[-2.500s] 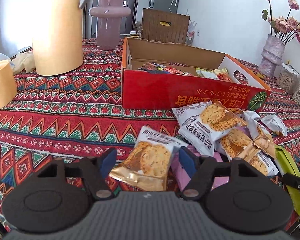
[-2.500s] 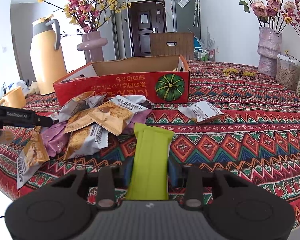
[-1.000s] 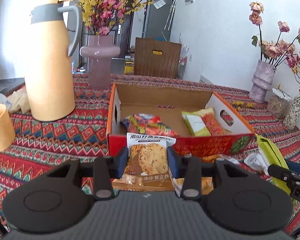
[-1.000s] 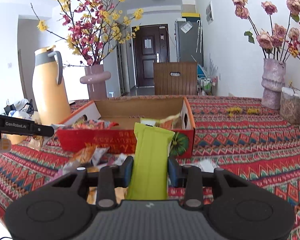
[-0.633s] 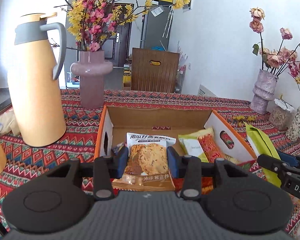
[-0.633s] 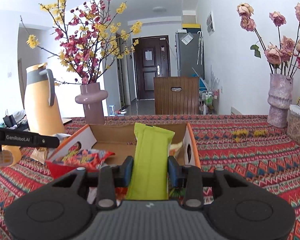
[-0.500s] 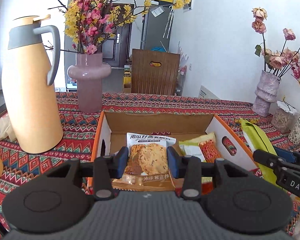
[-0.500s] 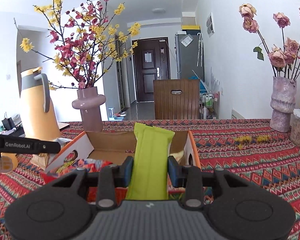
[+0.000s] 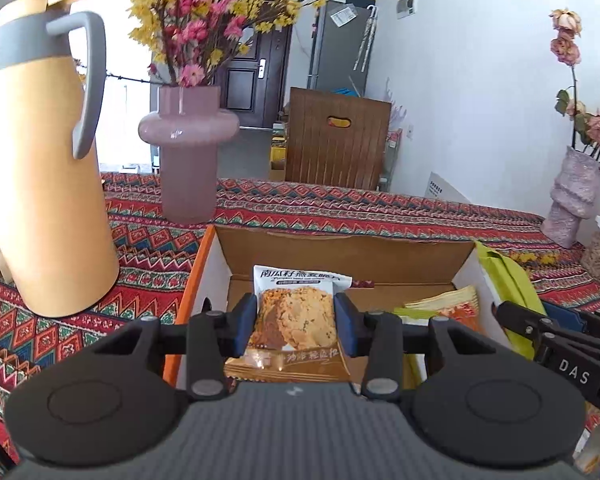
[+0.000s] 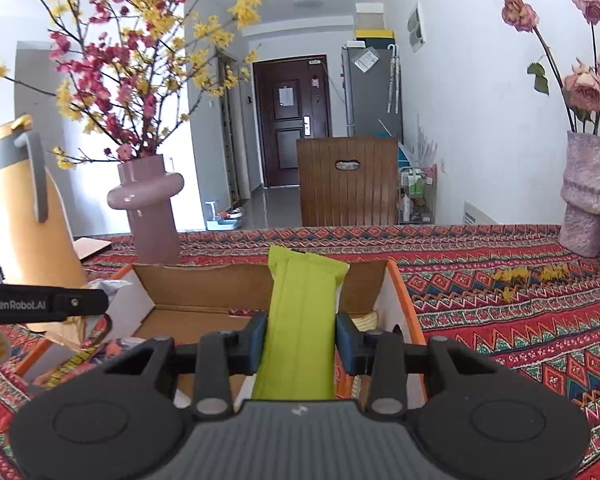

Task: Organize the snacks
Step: 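Carry the cookie packet and lime-green bar into the box and open both tools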

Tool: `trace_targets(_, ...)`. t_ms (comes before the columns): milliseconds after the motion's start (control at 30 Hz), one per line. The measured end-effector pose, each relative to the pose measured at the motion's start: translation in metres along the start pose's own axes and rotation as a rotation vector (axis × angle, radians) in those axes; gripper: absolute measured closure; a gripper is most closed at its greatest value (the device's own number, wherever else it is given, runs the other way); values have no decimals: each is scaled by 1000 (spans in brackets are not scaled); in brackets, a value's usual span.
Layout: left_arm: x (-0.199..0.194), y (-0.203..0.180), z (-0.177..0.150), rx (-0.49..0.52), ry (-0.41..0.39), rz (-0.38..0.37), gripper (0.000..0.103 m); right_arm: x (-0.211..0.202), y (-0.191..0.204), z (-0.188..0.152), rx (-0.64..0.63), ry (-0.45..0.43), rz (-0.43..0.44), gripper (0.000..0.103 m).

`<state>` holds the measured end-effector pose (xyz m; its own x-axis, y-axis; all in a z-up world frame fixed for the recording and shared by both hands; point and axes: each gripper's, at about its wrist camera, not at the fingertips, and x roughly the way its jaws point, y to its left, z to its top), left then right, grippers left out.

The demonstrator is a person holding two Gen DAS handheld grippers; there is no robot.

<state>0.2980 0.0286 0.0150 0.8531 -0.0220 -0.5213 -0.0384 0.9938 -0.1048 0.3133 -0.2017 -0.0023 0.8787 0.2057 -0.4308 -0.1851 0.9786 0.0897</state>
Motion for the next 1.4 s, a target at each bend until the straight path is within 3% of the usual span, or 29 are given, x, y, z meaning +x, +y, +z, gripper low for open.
trace_targets(333,11,8,-11,-19,19,-6,59,1,-3,-8,18,-1,4,69)
trace_targets(367,9,8,-11,-20,13,-8,57,-1,-4,-8,25,-4,3,66)
trace_targets(433,6,8,-10,-24,-3,0,30,-5,-7,-8,40,-20,-3,36)
trace_targets(500,1,9,-10,-27,-30,11,19,-9,-8,-8,48,-36,-5,23)
trace_targets(567,-2,10,-8,-33,-40,1,17,-11,-8,-7,51,-48,-2,16)
trace_targets(633,-4,10,-8,-41,-51,14,2,-13,-8,-8,53,-55,0,2)
trace_targets(667,-5,10,-8,-42,-57,20,2,-13,-8,-8,54,-59,0,0)
trace_targets(1033,-20,7,-2,-39,-90,7,0,-23,-10,0,61,-84,9,0)
trace_targets(1400,-67,-2,7,-13,-138,5,0,-77,-2,12,30,-148,24,0)
